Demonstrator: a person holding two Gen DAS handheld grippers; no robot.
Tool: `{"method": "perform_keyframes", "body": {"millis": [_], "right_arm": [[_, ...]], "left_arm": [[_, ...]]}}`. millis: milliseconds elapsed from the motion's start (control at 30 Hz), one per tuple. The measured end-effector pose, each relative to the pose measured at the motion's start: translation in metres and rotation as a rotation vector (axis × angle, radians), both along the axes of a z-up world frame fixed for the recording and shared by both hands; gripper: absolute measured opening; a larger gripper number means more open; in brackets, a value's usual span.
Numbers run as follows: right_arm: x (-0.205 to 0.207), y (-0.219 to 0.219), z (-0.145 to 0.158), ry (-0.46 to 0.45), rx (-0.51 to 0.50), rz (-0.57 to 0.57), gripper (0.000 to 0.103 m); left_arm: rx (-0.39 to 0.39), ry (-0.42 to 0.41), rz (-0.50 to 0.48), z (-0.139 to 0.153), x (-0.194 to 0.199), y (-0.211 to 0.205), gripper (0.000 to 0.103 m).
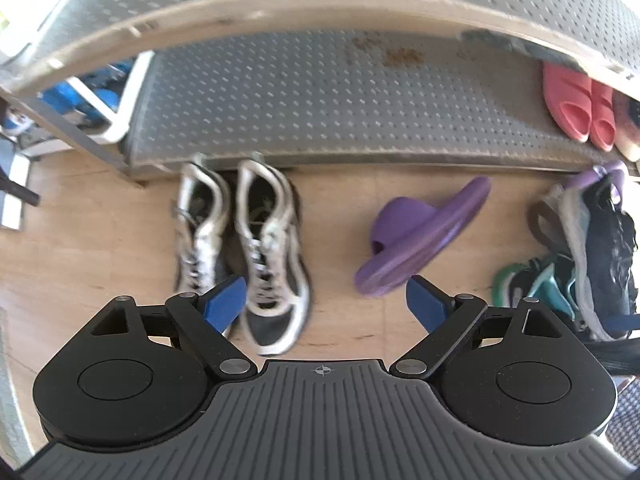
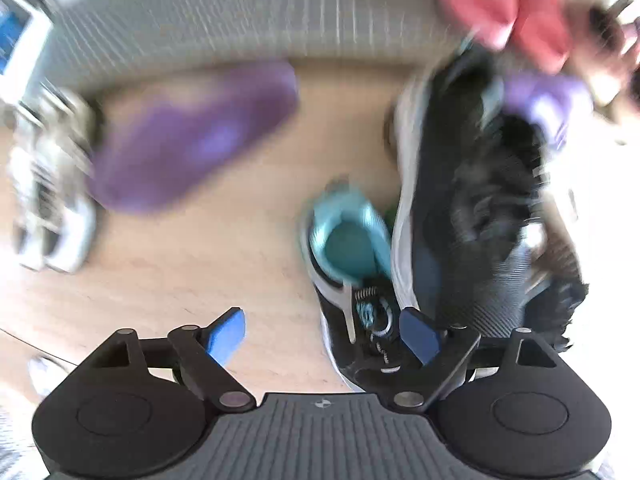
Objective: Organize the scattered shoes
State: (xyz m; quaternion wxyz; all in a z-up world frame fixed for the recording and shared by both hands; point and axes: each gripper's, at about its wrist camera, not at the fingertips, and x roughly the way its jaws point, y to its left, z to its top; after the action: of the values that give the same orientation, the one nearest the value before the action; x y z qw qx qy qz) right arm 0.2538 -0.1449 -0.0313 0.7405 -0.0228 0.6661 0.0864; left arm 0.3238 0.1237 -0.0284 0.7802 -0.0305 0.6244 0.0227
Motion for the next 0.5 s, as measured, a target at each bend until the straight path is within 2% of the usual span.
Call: {"method": "perform_keyframes", "body": {"millis": [33,67,133,167,200,233,300,400,500], "right_arm": [[-0.004,-0.005,0.03,-0.075,0.073,-0.023,0.098],[-0.009,-0.01,0.047,-0.126,0.126,-0.043,0.1],[-0.019,-0.027,0.063,-0.228,0.258,-0.117,0.1],[-0.019,-0.031,0.065,-0.245,0.294,-0.146,0.099],[-0.014,-0.034,0.06,-0.219,0.304,-0.188,0.095],[-0.004,-0.039,0.046,-0.153,0.291,-0.226,0.094],[0.01,-0.041,0.033,-0.076,0.279,-0.197,0.09],[0.017,-0.032,0.036,-0.086,0.251,-0.141,0.091],[0.018,-0.028,0.047,-0.127,0.28,-0.097,0.092]], "left_arm": [[0.003,-0.002,-0.024,-0.007,0.004,-0.007,0.091],[0.006,-0.005,-0.049,-0.015,0.009,-0.013,0.091],[0.037,-0.002,-0.099,-0.037,0.016,-0.025,0.089],[0.05,0.007,-0.112,-0.049,0.02,-0.03,0.089],[0.063,0.016,-0.125,-0.061,0.024,-0.034,0.088],[0.064,0.02,-0.126,-0.066,0.026,-0.035,0.087],[0.045,0.051,-0.115,-0.093,0.038,-0.041,0.087],[0.059,0.056,-0.07,-0.121,0.054,-0.044,0.087],[0.06,0.026,-0.027,-0.139,0.063,-0.049,0.087]]}}
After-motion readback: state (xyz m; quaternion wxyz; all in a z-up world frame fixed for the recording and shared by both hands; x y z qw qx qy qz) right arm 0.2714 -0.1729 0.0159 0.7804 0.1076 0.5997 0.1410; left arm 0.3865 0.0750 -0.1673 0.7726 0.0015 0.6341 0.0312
